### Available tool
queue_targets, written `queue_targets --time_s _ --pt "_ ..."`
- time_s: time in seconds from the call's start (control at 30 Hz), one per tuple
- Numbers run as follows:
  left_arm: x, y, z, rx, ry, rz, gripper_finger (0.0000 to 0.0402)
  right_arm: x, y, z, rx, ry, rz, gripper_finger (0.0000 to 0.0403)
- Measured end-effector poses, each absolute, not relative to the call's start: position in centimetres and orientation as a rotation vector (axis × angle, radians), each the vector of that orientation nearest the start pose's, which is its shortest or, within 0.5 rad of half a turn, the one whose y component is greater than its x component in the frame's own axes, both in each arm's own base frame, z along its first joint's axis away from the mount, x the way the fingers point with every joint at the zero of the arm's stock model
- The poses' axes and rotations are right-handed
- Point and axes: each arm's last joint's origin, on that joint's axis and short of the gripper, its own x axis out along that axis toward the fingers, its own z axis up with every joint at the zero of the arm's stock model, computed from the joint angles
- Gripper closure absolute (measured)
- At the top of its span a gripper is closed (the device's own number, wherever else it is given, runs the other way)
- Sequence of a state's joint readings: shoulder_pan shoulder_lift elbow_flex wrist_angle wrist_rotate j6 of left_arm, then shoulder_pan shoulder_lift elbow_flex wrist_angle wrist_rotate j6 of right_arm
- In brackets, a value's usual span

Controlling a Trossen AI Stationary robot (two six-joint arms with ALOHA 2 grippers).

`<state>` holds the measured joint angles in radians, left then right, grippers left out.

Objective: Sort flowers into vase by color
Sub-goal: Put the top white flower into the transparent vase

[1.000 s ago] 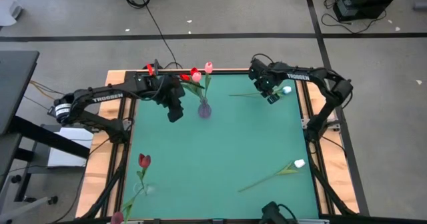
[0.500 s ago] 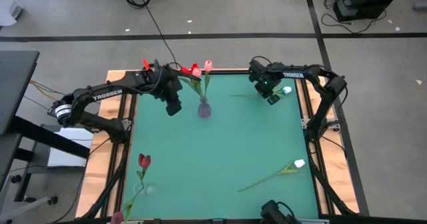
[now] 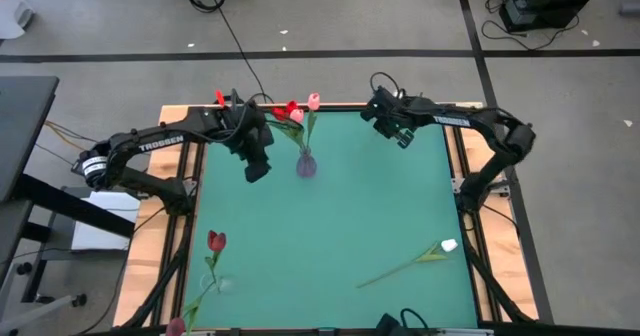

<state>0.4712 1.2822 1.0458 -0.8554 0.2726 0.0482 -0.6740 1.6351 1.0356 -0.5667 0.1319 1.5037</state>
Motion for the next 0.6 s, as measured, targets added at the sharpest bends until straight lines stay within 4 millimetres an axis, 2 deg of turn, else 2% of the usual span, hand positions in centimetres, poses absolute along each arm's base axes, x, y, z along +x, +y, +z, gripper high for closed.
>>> queue_targets --time_s 0.3,0.43,0.6 --pt "20.9 7.9 27.4 -0.550 1.092 -0.081 0.0230 26.6 -15.1 27.6 0.936 0.253 -0.938 0.0392" --pt "20.1 6.8 27.5 -0.593 1.169 -0.123 0.0230 27.4 -12.2 31.0 0.759 0.154 -0.668 0.0392" --pt "19.8 5.4 28.4 -0.623 1.132 -0.187 0.0230 27.9 -8.0 34.2 0.619 0.026 -0.435 0.0392"
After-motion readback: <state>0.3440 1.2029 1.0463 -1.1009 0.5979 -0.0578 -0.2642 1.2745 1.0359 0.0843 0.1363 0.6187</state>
